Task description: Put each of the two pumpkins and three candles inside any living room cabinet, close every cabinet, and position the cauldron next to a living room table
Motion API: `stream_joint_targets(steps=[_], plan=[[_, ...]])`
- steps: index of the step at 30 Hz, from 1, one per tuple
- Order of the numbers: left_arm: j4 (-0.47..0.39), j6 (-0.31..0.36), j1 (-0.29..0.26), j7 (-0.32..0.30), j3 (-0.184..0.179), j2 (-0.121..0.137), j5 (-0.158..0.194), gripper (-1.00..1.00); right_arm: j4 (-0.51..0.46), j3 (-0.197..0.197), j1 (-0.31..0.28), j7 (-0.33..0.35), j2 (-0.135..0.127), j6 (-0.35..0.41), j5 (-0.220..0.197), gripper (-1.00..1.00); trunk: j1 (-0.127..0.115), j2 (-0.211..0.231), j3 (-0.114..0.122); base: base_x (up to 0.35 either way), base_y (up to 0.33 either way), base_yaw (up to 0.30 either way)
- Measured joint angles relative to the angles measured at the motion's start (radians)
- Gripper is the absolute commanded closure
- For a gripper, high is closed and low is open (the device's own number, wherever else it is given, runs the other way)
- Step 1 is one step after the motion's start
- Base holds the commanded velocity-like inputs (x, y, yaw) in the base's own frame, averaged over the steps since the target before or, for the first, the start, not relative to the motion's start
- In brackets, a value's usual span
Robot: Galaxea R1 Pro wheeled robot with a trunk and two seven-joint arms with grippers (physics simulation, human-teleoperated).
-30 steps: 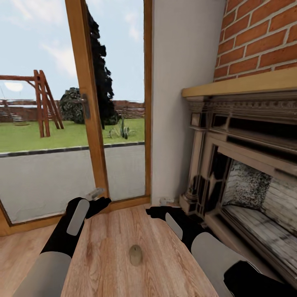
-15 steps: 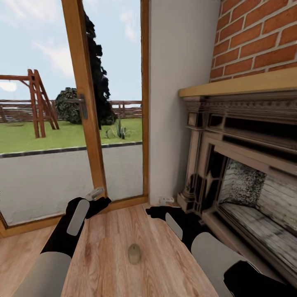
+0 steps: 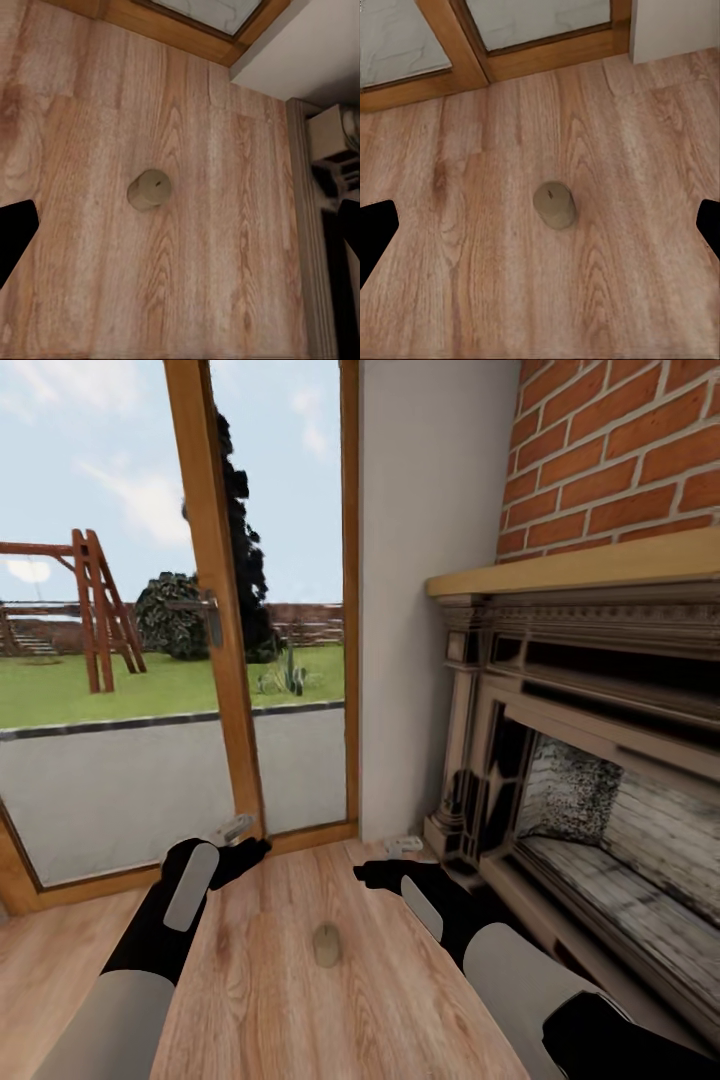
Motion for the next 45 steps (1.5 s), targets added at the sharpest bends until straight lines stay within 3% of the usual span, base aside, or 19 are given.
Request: stream_joint_targets(steps=[7, 22, 45], plan=[[0.000, 0.000, 0.000, 0.000, 0.000, -0.002, 0.000, -1.00, 0.000, 0.001, 0.000, 0.000, 0.000, 0.000, 0.000, -1.00, 0.000, 0.000, 0.000, -0.328, 0.006, 0.084], [0.000, 0.000, 0.000, 0.000, 0.000, -0.002, 0.000, -1.00, -0.001, 0.002, 0.000, -0.001, 0.000, 0.001, 0.000, -1.00, 0.000, 0.000, 0.000, -0.238, 0.196, 0.284], [0.007, 0.000, 0.000, 0.000, 0.000, -0.002, 0.000, -1.00, -0.001, 0.002, 0.000, -0.001, 0.001, 0.000, 0.000, -1.00, -0.001, 0.000, 0.000, 0.014, 0.281, 0.290]])
